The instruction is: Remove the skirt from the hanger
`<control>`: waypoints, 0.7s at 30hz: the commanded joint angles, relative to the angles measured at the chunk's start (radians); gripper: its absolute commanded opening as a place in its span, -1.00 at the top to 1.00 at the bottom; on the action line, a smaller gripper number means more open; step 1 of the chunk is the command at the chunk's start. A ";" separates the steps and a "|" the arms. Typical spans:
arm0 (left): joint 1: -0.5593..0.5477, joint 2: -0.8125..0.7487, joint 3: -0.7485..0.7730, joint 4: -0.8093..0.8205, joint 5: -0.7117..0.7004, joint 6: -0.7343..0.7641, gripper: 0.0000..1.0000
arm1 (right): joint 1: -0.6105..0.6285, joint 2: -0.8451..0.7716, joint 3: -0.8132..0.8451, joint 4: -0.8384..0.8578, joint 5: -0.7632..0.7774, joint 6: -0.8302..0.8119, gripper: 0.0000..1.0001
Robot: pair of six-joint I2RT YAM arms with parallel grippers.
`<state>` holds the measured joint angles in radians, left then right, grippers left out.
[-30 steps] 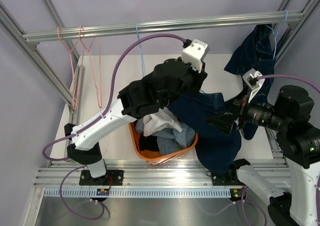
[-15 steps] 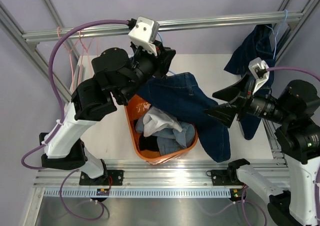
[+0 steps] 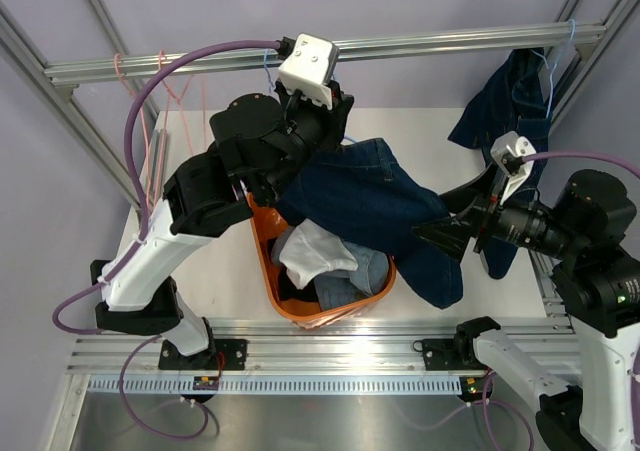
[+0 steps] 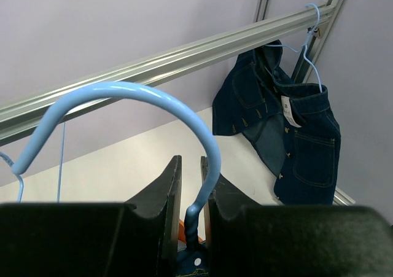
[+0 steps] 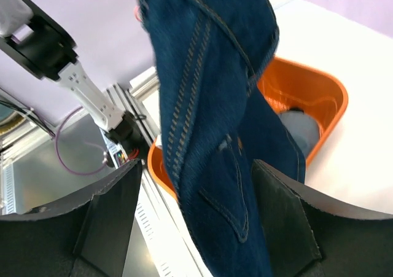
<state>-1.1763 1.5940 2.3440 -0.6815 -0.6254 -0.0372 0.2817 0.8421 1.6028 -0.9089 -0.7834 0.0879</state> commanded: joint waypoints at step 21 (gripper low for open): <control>0.020 -0.043 0.049 0.091 -0.068 0.079 1.00 | 0.005 -0.047 -0.069 -0.082 0.187 -0.045 1.00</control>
<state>-1.1633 1.5997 2.3604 -0.6796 -0.6609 0.0101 0.2817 0.7803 1.5127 -0.9867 -0.6243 0.0437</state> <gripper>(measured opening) 0.177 0.071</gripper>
